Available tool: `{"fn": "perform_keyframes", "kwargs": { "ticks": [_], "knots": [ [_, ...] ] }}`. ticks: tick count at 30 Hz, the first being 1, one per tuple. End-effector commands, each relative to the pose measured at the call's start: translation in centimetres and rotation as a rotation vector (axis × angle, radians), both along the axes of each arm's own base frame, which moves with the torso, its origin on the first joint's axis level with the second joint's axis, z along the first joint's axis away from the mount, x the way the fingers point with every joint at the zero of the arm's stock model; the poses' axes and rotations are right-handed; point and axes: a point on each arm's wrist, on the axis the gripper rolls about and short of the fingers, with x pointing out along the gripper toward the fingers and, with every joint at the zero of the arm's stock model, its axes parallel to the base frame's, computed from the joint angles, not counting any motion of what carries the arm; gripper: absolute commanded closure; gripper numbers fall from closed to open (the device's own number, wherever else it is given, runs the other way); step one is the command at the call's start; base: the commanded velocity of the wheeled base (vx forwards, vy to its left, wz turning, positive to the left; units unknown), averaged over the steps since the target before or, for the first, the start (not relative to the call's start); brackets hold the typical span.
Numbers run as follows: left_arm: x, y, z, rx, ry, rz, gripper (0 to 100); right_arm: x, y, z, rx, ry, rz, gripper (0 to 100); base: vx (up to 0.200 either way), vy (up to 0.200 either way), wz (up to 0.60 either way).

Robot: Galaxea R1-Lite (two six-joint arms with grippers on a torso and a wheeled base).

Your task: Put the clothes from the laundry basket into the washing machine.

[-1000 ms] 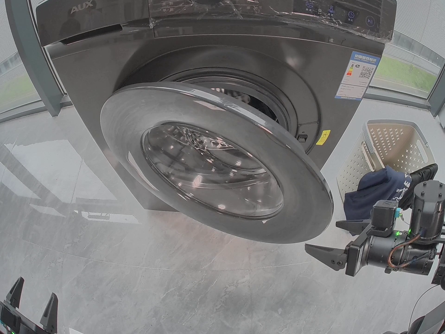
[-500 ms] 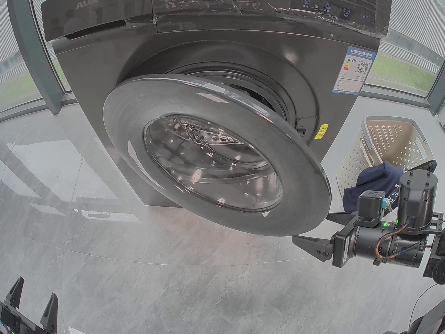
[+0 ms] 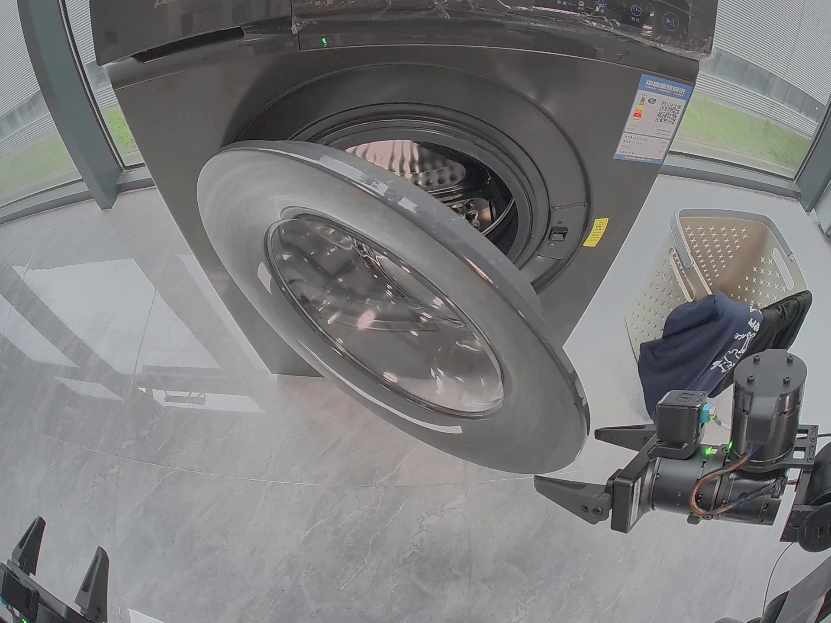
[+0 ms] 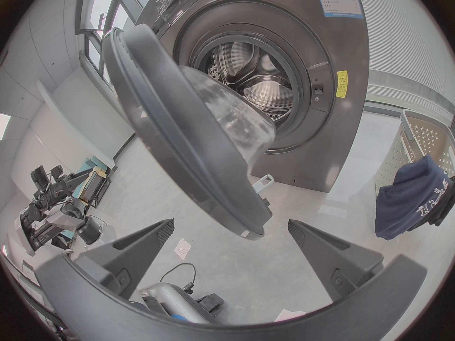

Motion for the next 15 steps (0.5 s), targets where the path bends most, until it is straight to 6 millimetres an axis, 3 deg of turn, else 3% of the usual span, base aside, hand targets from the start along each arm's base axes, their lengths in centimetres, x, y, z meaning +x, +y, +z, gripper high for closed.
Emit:
{"fn": "perform_keyframes", "kwargs": {
  "ticks": [1, 15],
  "knots": [
    [0.13, 0.0, -0.44, -0.001, 0.017, 0.0, 0, -0.07, -0.17, -0.01, 0.001, 0.0, -0.004, 0, 0.0, 0.0, 0.0],
    [0.13, 0.0, -0.44, -0.001, 0.017, 0.0, 0, 0.06, -0.07, -0.02, 0.004, 0.002, -0.009, 0, 0.0, 0.0, 0.0]
  ]
}}
